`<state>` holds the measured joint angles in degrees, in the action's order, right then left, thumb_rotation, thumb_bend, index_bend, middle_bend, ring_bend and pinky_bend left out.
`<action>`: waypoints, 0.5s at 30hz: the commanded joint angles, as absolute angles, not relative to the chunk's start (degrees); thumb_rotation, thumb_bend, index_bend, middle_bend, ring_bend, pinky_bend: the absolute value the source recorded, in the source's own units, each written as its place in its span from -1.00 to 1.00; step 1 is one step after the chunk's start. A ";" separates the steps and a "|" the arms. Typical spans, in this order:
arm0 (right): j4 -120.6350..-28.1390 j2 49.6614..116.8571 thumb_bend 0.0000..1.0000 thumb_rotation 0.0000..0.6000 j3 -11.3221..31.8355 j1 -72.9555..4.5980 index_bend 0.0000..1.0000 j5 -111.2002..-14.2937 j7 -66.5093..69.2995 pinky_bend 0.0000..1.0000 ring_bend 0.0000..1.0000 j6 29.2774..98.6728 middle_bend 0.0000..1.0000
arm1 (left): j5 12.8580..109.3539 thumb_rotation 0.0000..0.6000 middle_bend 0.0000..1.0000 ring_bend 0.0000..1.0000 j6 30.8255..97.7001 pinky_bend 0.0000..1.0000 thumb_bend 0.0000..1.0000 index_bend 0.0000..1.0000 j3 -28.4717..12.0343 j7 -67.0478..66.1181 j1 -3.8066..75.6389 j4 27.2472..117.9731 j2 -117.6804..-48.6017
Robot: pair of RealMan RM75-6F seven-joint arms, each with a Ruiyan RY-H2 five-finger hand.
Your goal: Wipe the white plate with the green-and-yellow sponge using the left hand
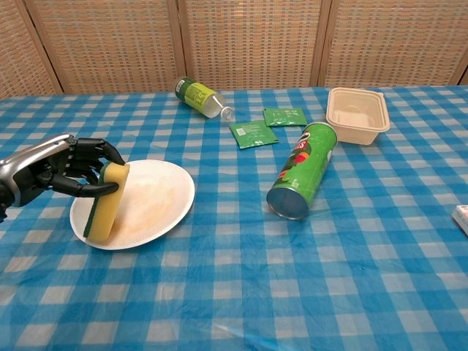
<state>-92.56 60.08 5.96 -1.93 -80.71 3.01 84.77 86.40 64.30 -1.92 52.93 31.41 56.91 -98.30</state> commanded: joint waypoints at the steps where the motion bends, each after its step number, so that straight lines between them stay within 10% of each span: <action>1: -92.52 60.05 -1.00 1.00 6.00 -1.93 -0.95 -80.65 3.16 -1.00 -1.00 84.76 -1.00 | 86.59 1.00 -0.19 -0.03 64.05 0.07 -0.26 -0.04 -1.49 53.09 31.21 55.21 -99.64; 15: -92.44 59.96 -1.00 1.00 6.02 -1.93 -0.95 -80.62 3.55 -1.00 -1.00 84.68 -1.00 | 87.30 1.00 -0.18 -0.03 64.51 0.07 -0.26 -0.03 -0.90 54.78 30.57 51.47 -101.99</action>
<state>-92.44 59.96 6.02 -1.93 -80.63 3.55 84.68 87.24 64.36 -0.88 54.66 30.62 51.56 -101.90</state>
